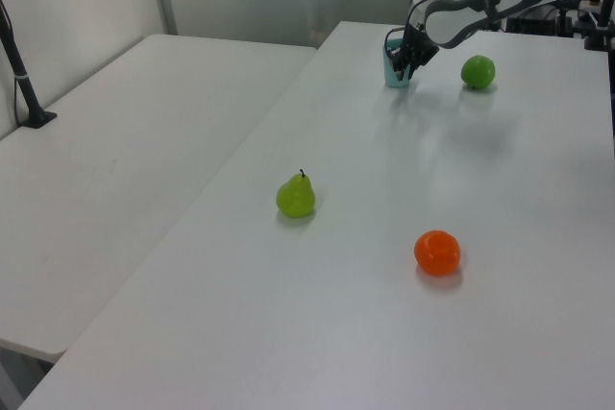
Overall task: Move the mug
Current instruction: 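Close the gripper on the mug rim and grip it, then lift the mug and carry it across the table past the orange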
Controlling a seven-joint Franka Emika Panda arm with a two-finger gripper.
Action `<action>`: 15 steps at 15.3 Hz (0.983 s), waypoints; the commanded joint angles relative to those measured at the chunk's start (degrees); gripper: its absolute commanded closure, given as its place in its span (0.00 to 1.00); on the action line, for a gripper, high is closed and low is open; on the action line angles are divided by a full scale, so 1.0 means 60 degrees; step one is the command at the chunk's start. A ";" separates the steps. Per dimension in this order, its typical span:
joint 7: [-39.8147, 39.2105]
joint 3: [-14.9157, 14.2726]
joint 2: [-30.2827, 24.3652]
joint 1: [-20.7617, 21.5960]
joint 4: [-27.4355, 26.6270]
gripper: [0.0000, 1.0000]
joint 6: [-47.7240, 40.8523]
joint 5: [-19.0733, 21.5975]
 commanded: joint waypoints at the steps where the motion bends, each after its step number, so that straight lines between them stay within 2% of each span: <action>1: -0.0122 -0.0051 -0.0174 0.0179 0.0065 1.00 0.0106 -0.0197; 4: -0.0136 -0.0051 -0.0291 0.0310 0.0065 1.00 0.0106 -0.0197; 7: -0.0151 -0.0036 -0.0890 0.0574 -0.0023 1.00 -0.0040 -0.0168; 12: -0.0267 0.0037 -0.2471 0.1349 -0.0432 1.00 -0.1487 -0.0168; 15: -0.1013 0.0066 -0.3773 0.1935 -0.1163 1.00 -0.2498 -0.0139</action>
